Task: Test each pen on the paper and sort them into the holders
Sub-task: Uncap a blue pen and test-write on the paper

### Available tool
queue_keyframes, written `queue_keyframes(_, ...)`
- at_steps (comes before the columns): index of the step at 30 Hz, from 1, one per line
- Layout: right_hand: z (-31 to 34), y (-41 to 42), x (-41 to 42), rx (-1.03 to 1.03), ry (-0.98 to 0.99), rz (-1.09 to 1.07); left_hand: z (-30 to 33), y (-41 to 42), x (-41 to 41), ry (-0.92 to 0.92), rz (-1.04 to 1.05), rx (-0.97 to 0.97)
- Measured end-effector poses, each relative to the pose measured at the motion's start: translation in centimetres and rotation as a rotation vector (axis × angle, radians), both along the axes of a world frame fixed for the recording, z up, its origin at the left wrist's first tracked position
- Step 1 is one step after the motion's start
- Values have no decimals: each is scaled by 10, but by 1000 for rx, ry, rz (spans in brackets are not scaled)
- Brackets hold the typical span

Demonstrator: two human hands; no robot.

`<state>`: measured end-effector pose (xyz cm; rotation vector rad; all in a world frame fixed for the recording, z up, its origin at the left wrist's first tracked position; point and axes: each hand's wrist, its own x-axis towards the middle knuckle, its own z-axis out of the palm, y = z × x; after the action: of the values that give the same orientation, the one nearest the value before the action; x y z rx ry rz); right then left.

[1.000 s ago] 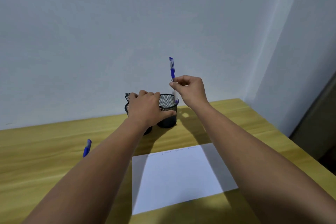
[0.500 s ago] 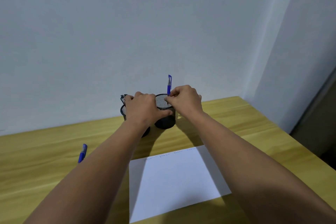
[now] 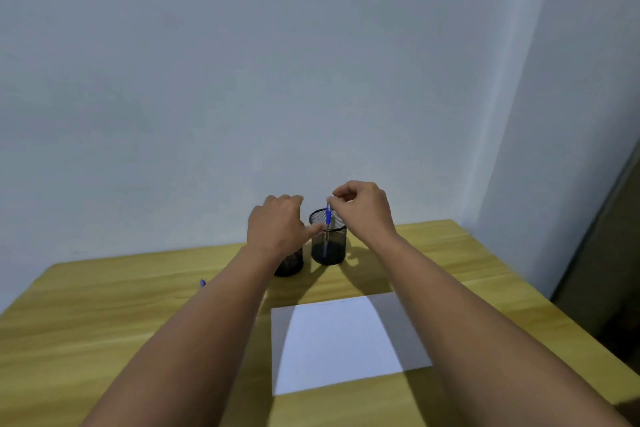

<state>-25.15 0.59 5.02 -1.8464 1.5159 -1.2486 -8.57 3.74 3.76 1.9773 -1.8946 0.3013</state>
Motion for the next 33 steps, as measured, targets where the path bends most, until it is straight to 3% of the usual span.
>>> queue_keyframes(4,7,31,33,36,2,125,7,40,37,109,0,-4)
queue_keyframes(14,-61,67,135,258,248,414,-54,91,147,48,154,190)
queue_keyframes(20,-98,78,176,314,370,467,-96,83,190,17,-34,313)
queue_keyframes(33,-110,74,183,269,502,450,-114,91,219,-26,-137,111)
